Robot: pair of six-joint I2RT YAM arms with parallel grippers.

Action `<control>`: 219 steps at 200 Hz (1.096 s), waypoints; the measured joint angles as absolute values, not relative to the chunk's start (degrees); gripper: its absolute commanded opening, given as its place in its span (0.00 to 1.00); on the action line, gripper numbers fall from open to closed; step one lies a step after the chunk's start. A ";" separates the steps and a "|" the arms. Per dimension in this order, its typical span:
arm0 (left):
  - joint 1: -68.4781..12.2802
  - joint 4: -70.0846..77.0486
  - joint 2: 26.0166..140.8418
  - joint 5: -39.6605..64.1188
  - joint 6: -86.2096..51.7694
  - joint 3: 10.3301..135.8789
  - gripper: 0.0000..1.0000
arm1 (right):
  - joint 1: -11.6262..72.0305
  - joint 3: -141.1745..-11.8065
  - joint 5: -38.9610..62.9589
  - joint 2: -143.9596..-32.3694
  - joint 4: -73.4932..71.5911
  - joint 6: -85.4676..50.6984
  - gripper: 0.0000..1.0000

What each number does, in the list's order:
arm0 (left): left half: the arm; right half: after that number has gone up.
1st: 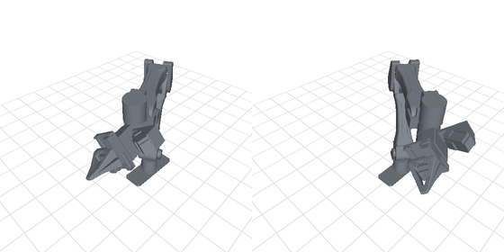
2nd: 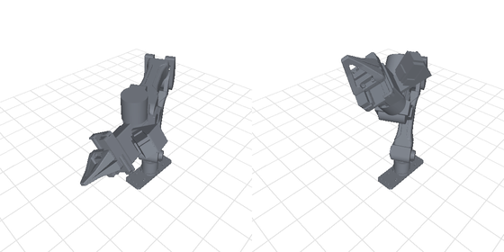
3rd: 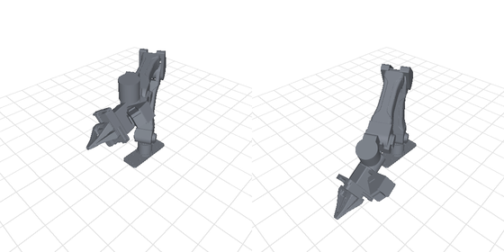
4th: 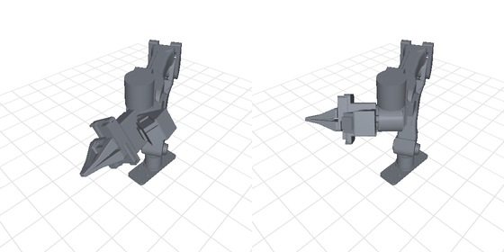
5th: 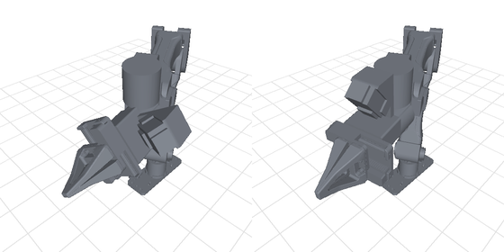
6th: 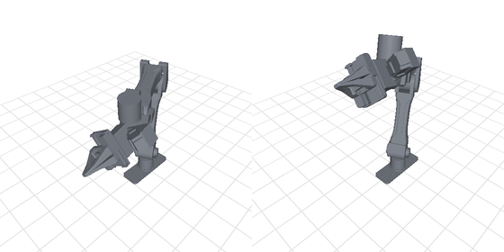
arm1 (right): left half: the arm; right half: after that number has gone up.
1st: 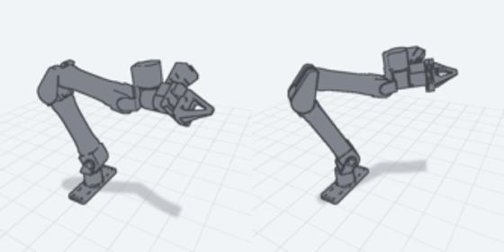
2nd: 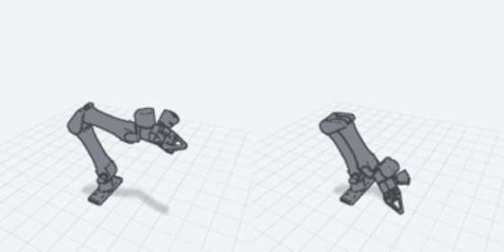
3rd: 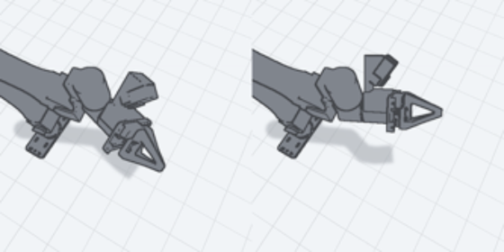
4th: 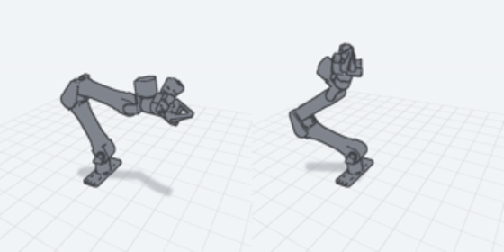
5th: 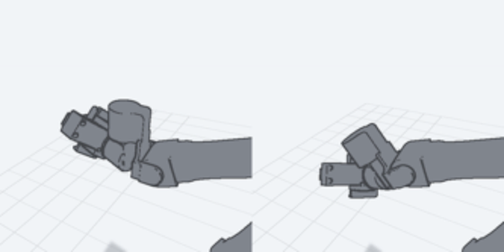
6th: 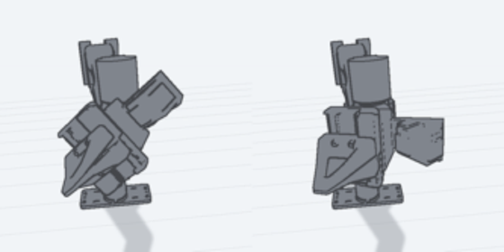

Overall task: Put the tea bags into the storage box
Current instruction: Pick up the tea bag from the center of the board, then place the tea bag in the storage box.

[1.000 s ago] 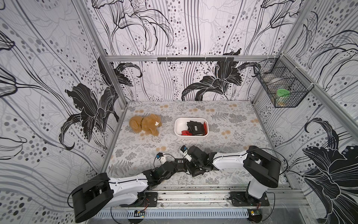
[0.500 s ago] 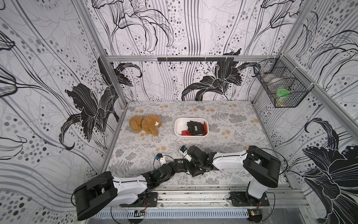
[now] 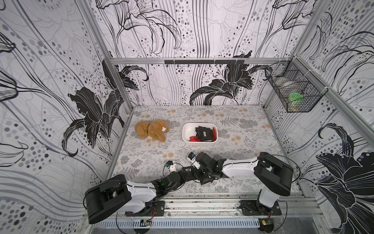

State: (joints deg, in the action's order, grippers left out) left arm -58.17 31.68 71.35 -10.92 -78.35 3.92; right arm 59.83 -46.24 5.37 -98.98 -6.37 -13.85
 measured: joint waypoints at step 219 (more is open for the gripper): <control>-58.30 -22.55 64.23 -31.35 -62.70 45.74 0.00 | 38.83 -19.33 -11.90 -54.87 -6.42 -28.67 0.29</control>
State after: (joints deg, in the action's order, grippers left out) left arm -58.30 -22.55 64.23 -31.35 -62.70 45.74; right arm 38.83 -19.33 -11.90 -54.87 -6.42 -28.67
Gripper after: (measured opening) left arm 0.054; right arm 0.284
